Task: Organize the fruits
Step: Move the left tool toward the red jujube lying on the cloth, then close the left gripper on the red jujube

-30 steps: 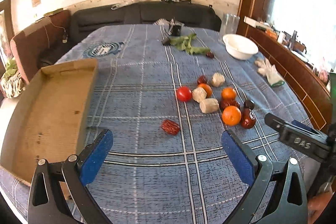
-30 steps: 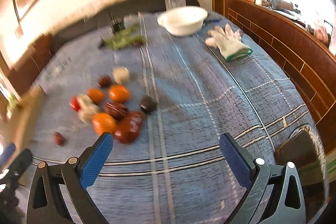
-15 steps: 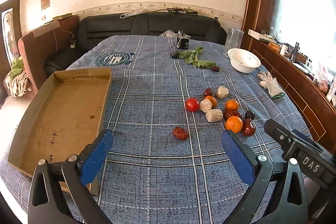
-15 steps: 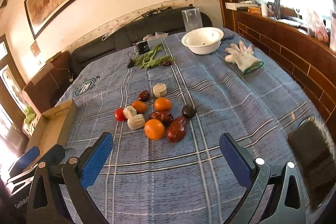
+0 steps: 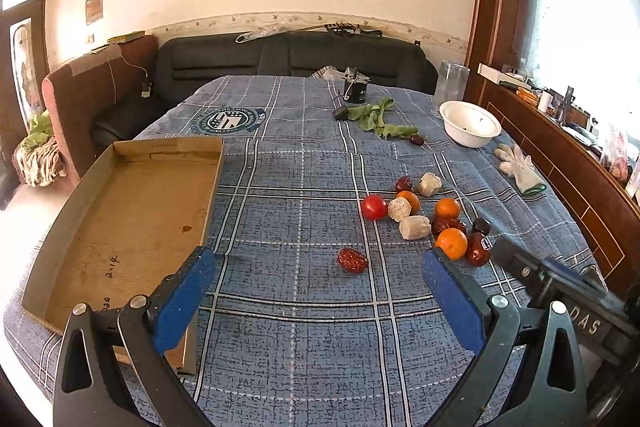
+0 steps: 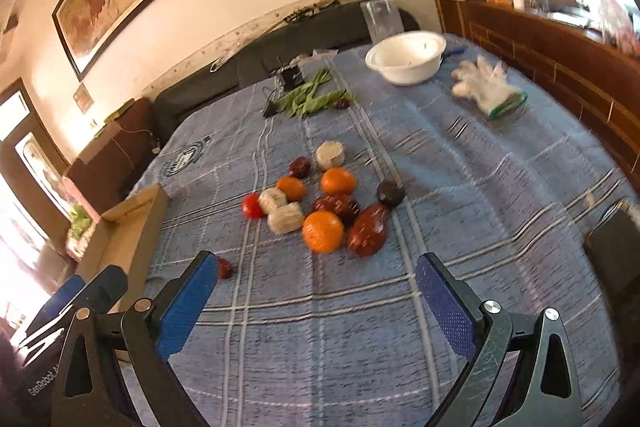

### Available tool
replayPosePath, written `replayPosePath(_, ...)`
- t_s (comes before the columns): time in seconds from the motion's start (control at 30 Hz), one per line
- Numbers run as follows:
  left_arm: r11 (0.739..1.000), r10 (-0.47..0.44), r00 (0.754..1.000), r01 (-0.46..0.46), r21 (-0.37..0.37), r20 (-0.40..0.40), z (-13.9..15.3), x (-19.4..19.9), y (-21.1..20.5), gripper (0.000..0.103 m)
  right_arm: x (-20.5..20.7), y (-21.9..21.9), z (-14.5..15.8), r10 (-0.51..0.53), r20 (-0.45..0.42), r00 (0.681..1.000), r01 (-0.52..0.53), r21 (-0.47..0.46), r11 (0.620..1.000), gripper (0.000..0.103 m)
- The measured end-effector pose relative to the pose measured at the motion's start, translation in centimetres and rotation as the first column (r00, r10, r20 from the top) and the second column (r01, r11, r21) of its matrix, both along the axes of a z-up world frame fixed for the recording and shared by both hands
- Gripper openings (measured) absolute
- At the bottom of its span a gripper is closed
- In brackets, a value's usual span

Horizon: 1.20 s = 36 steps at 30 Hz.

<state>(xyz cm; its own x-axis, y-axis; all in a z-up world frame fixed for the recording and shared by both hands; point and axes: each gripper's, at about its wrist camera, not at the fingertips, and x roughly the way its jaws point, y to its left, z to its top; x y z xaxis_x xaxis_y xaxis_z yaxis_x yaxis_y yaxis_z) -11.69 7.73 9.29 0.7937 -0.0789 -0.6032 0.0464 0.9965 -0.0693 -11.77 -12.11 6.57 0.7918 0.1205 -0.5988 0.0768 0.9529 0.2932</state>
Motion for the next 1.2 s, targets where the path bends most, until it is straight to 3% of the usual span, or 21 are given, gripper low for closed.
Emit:
replayPosePath(0.13, 1.0, 0.0, 1.0, 0.0, 0.006, 0.0, 0.0, 0.3, 0.1, 0.103, 0.7, -1.1, 2.3, -0.045, 0.041, 0.998, 0.049, -0.1, 0.994, 0.101)
replayPosePath(0.2, 1.0, 0.001, 1.0, -0.001, 0.008, 0.002, 0.2, 0.6, 0.3, 0.103, 1.2, -1.6, 4.0, -0.066, 0.072, 0.995, 0.077, -0.169, 0.983, 0.096)
replayPosePath(0.33, 1.0, 0.008, 1.0, -0.009, 0.013, 0.024, 1.6, 1.8, 1.0, 0.103, 2.9, -3.6, 9.9, -0.138, 0.216, 0.967, 0.208, -0.347, 0.914, 0.094)
replayPosePath(0.4, 1.0, 0.023, 0.999, -0.024, 0.012, 0.043, 2.4, 2.4, 1.5, 0.103, 3.4, -4.5, 11.8, -0.137, 0.247, 0.959, 0.224, -0.37, 0.902, 0.094)
replayPosePath(0.47, 1.0, 0.028, 0.998, -0.029, 0.008, 0.047, 2.7, 3.3, 1.9, 0.103, 3.6, -5.2, 12.4, -0.076, 0.244, 0.967, 0.159, -0.342, 0.926, 0.094)
replayPosePath(0.57, 1.0, 0.017, 1.0, -0.017, 0.004, 0.013, 1.9, 4.8, 2.0, 0.103, 3.6, -5.2, 10.1, -0.002, 0.219, 0.976, 0.068, -0.296, 0.953, 0.094)
replayPosePath(0.77, 0.998, -0.057, 0.995, 0.055, -0.031, -0.079, -1.9, 6.4, 0.7, 0.103, 4.7, -3.2, 2.6, 0.126, 0.077, 0.989, -0.095, -0.327, 0.94, 0.094)
replayPosePath(0.93, 0.997, -0.079, 0.986, 0.077, -0.021, -0.15, -4.6, 7.0, -0.6, 0.103, 5.5, -3.9, -0.6, 0.179, -0.069, 0.981, -0.188, -0.166, 0.968, 0.085)
replayPosePath(1.07, 0.993, -0.117, 0.977, 0.115, -0.023, -0.181, -5.7, 7.1, -1.5, 0.103, 5.7, -4.0, -2.3, 0.2, -0.123, 0.972, -0.215, -0.122, 0.969, 0.076)
replayPosePath(1.13, 0.991, -0.132, 0.972, 0.13, -0.023, -0.193, -6.1, 7.4, -1.8, 0.099, 5.9, -4.2, -3.1, 0.189, -0.166, 0.968, -0.209, -0.109, 0.972, 0.074)
replayPosePath(1.2, 0.987, -0.158, 0.965, 0.155, -0.031, -0.207, -6.5, 7.6, -2.1, 0.086, 6.1, -4.2, -3.6, 0.194, -0.185, 0.964, -0.213, -0.093, 0.973, 0.065)
